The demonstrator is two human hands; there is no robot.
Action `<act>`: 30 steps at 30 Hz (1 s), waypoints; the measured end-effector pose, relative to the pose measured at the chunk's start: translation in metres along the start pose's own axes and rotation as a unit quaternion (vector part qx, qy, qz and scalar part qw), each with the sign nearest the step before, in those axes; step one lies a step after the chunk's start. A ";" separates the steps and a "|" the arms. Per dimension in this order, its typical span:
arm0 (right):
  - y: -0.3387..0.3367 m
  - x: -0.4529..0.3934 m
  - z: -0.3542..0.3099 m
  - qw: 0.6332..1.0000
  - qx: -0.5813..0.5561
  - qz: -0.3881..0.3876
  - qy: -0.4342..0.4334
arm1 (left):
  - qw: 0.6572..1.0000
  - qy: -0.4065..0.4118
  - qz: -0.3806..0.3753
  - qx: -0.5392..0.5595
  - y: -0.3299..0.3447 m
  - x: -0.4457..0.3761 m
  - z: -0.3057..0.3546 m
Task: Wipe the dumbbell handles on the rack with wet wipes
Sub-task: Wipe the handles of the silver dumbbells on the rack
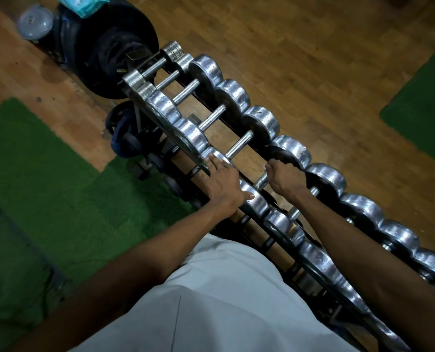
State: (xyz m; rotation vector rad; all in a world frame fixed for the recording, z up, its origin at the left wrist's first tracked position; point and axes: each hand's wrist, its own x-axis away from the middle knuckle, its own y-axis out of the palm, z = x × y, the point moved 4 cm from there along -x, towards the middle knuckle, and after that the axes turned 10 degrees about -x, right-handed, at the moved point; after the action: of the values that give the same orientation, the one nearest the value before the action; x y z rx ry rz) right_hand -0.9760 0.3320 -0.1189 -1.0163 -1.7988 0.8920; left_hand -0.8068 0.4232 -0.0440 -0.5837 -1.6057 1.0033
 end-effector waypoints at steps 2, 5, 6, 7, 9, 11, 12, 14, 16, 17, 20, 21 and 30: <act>0.010 0.001 -0.008 0.998 -0.001 -0.066 -0.012 | 1.000 0.000 0.005 0.000 0.000 0.000 0.000; 0.023 0.005 -0.017 0.984 -0.030 -0.170 -0.046 | 1.000 0.000 0.012 -0.004 0.001 0.000 0.000; 0.025 0.006 -0.018 0.980 -0.044 -0.185 -0.055 | 1.000 0.000 0.013 -0.005 0.001 -0.001 0.000; 0.025 0.008 -0.017 0.979 -0.053 -0.186 -0.065 | 1.000 0.001 0.013 -0.005 0.001 0.000 0.000; 0.022 0.011 -0.014 0.984 -0.034 -0.154 -0.085 | 1.000 0.003 0.013 -0.005 0.001 0.000 0.000; 0.017 0.013 -0.009 0.992 0.027 -0.078 -0.096 | 1.000 0.004 0.013 -0.004 0.000 0.001 0.000; 0.013 0.013 -0.006 0.993 0.051 -0.034 -0.097 | 1.000 0.003 0.013 -0.003 0.000 0.001 0.000; 0.004 0.013 0.000 0.994 0.066 0.037 -0.083 | 1.000 0.003 0.011 -0.003 -0.001 0.002 -0.001; -0.001 0.014 0.007 0.995 0.056 0.067 -0.053 | 1.000 0.001 0.009 -0.006 -0.001 0.002 -0.001; -0.001 0.015 0.009 0.996 0.046 0.072 -0.039 | 1.000 0.000 0.009 -0.007 -0.001 0.001 -0.001; 0.009 0.026 0.008 0.993 0.033 0.110 -0.019 | 1.000 -0.003 0.009 -0.008 -0.001 0.000 0.000; 0.012 0.030 0.006 0.991 0.034 0.126 -0.018 | 1.000 -0.003 0.010 -0.007 -0.001 0.000 0.000; 0.008 0.037 -0.011 0.975 0.040 0.220 0.020 | 1.000 -0.001 0.006 -0.007 -0.001 -0.001 0.000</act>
State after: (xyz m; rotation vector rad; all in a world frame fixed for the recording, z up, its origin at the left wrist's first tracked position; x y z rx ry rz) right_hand -0.9742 0.3701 -0.1094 -1.3985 -1.5125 1.1888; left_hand -0.8064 0.4216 -0.0440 -0.6021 -1.6144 1.0023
